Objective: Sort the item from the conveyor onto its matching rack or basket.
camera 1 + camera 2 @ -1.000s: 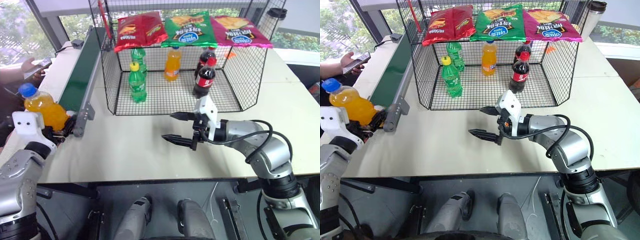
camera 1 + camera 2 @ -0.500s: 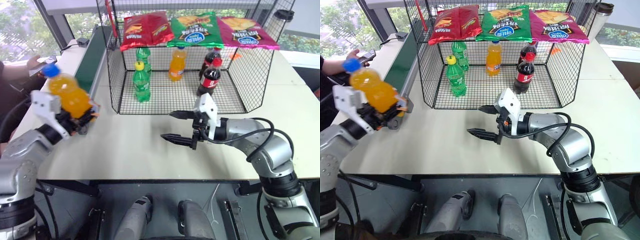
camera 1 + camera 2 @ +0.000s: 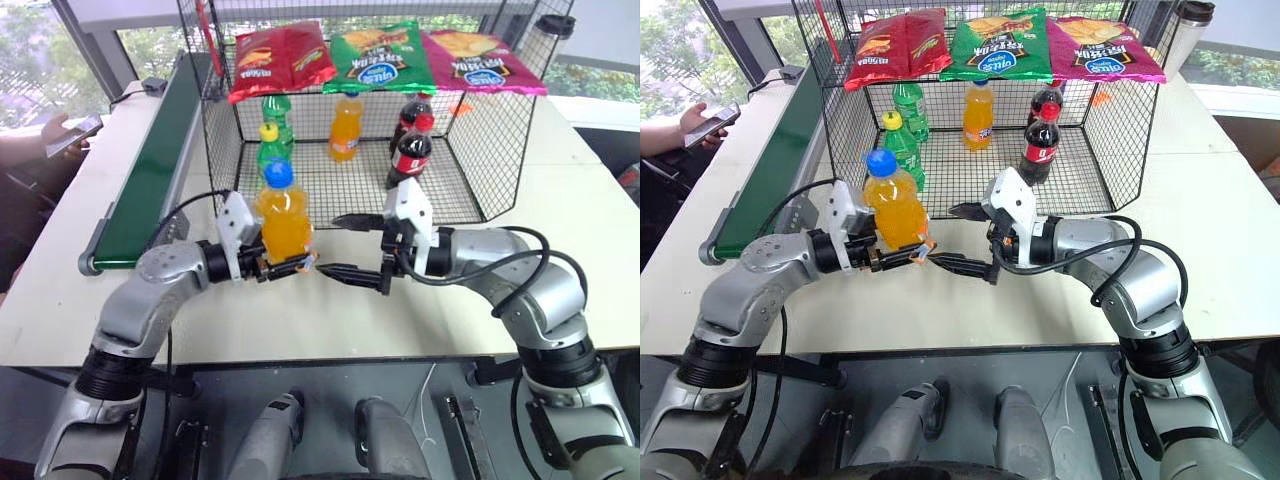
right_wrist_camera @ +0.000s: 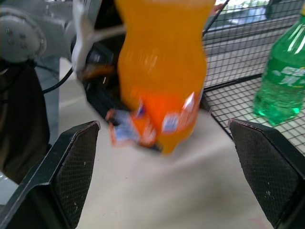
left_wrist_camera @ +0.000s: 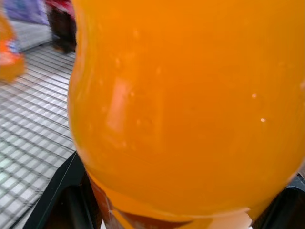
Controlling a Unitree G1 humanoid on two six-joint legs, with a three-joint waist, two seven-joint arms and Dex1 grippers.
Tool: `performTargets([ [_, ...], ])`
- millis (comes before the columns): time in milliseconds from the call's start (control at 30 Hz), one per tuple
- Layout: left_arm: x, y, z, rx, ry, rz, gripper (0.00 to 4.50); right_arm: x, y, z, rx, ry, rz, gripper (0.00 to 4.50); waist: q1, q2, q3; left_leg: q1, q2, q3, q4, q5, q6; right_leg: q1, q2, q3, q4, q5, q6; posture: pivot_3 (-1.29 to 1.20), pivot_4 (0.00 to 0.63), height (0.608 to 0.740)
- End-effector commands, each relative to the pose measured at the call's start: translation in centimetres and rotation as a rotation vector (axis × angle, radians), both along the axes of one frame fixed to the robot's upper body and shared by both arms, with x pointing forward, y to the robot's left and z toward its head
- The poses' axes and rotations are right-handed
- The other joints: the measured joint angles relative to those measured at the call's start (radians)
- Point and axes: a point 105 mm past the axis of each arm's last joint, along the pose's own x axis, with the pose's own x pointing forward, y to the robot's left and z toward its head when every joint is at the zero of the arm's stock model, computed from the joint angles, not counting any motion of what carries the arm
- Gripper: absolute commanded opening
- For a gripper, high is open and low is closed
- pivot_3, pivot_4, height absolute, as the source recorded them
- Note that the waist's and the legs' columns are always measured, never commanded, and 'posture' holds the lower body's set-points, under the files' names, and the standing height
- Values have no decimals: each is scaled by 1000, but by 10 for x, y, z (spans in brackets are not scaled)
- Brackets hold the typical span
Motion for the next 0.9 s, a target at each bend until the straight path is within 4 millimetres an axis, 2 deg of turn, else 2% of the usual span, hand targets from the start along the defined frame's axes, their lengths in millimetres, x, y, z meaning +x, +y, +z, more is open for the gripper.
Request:
performTargets([
  [33, -1, -10, 15, -8, -93, -63, 2980, -2, 1, 17, 23, -67, 1, 4500, 1, 0, 0, 0, 0, 0, 0, 0, 0, 0, 0, 0, 0, 0, 0, 0, 150, 739],
  [500, -9, -32, 3, 7, -109, -146, 2980, 1, 7, 25, 23, -70, 1, 4500, 0, 0, 0, 0, 0, 0, 1, 0, 0, 0, 0, 0, 0, 1, 2, 0, 150, 739],
  [900, -10, -39, 1, 16, -119, -166, 2980, -2, 12, 32, 41, -71, 21, 4500, 0, 0, 0, 0, 0, 0, 1, 0, 0, 0, 0, 0, 1, 1, 2, 0, 150, 739],
])
